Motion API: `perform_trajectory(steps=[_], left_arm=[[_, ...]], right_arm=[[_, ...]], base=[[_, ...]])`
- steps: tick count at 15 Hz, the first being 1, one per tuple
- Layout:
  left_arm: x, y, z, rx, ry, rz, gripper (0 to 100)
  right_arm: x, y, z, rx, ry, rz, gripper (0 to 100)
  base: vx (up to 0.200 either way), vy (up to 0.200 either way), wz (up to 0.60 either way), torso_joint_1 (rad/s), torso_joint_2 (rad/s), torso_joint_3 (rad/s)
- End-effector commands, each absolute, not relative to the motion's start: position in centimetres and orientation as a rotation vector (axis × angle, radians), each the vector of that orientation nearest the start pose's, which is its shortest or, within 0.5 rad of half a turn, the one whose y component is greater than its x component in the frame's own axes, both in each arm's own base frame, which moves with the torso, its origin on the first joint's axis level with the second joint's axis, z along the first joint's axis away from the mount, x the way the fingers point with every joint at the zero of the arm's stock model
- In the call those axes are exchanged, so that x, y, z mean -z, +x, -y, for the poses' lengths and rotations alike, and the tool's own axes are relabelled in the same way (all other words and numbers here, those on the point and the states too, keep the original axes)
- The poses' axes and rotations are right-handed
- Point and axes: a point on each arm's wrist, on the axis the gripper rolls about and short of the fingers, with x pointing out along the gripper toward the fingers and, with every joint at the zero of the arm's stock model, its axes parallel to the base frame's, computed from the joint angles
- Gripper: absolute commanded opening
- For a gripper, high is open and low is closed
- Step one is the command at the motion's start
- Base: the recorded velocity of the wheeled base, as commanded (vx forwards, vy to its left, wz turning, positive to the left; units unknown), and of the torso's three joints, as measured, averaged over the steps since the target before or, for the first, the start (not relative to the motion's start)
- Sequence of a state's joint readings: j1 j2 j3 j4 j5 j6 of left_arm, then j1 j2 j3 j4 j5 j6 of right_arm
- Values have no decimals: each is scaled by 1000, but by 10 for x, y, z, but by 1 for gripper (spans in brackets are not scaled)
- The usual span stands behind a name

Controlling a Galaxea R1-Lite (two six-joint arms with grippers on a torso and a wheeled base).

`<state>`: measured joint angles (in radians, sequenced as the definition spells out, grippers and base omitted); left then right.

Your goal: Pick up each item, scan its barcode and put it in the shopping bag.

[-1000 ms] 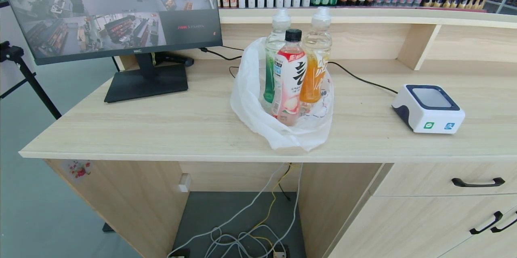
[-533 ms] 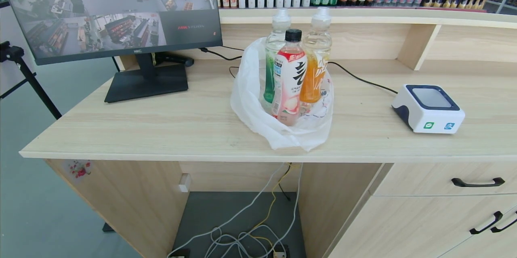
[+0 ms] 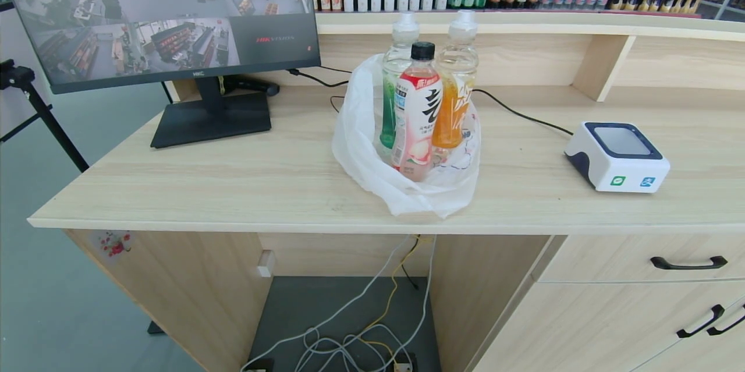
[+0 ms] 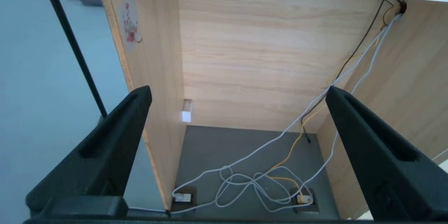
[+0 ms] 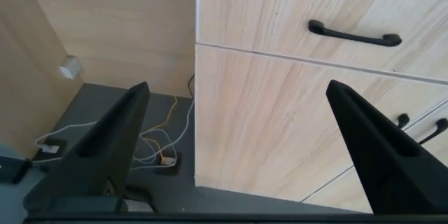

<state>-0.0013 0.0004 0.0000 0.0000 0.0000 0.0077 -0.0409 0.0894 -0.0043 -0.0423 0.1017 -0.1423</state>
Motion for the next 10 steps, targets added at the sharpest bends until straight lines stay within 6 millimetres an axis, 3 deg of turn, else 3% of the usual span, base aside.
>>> perform_trajectory(steps=[1, 4, 7, 10], left_arm=[[-75, -23, 0, 2, 6, 0, 100], [-75, -23, 0, 2, 8, 0, 100], [-75, -23, 0, 2, 8, 0, 100], [-75, -23, 0, 2, 6, 0, 100]], right_arm=[[-81, -18, -3, -54, -142, -25, 100], [-78, -18, -1, 23, -93, -58, 100], [-77, -23, 0, -21, 0, 8, 100], [-76, -23, 0, -21, -25, 5, 100]], base=[[0, 0, 0, 0, 0, 0], [0, 0, 0, 0, 0, 0], [0, 0, 0, 0, 0, 0], [0, 0, 0, 0, 0, 0]])
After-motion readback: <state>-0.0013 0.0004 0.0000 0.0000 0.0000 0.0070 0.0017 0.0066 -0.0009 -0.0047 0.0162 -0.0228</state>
